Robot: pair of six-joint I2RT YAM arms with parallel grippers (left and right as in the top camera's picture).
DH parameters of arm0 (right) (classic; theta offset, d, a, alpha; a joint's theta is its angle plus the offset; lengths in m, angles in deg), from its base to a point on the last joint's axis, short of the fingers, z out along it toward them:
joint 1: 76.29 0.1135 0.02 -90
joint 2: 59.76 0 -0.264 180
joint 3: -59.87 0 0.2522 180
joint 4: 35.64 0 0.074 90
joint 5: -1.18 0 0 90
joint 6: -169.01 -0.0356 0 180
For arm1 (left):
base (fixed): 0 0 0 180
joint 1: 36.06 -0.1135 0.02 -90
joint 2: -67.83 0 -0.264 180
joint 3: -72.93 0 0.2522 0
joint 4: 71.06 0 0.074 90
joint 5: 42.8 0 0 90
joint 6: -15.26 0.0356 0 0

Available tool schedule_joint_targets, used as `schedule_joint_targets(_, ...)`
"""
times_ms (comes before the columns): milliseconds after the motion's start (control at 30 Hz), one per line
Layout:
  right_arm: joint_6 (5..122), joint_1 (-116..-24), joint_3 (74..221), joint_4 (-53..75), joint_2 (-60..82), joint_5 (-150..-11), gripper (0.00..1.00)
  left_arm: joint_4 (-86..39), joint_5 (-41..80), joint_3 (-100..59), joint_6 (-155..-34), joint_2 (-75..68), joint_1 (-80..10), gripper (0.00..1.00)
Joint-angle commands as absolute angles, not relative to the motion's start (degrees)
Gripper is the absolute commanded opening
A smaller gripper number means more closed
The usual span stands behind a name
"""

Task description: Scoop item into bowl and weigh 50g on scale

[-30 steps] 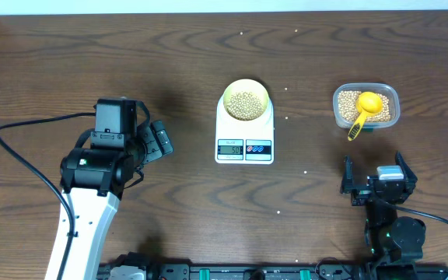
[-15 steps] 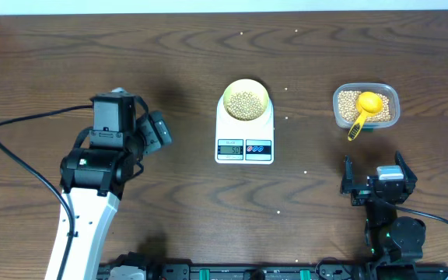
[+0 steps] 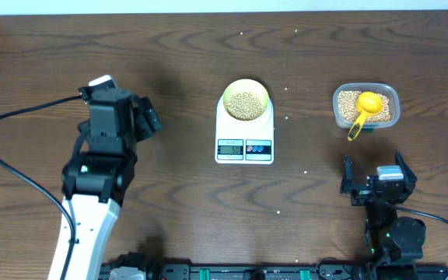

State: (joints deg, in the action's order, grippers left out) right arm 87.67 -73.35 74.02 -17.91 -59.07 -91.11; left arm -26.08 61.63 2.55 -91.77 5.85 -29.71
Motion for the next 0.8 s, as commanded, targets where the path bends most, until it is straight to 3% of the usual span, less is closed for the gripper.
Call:
schedule_joint_targets(0, 88.5, -73.7, 74.0, -17.6, -59.4, -90.8, 0.99, -29.9, 66.0, 5.7, -81.9, 8.9, -30.1, 0.96)
schedule_joint_targets(500, 88.5, -73.7, 74.0, -17.6, -59.4, -90.8, 0.99, -50.2, 65.9, 19.2, -79.9, 14.8, -30.7, 0.96)
schedule_joint_targets(767, 88.5, -73.7, 74.0, -17.6, -59.4, -90.8, 0.99, -52.3, 65.9, 22.5, -79.9, 18.2, -30.7, 0.96)
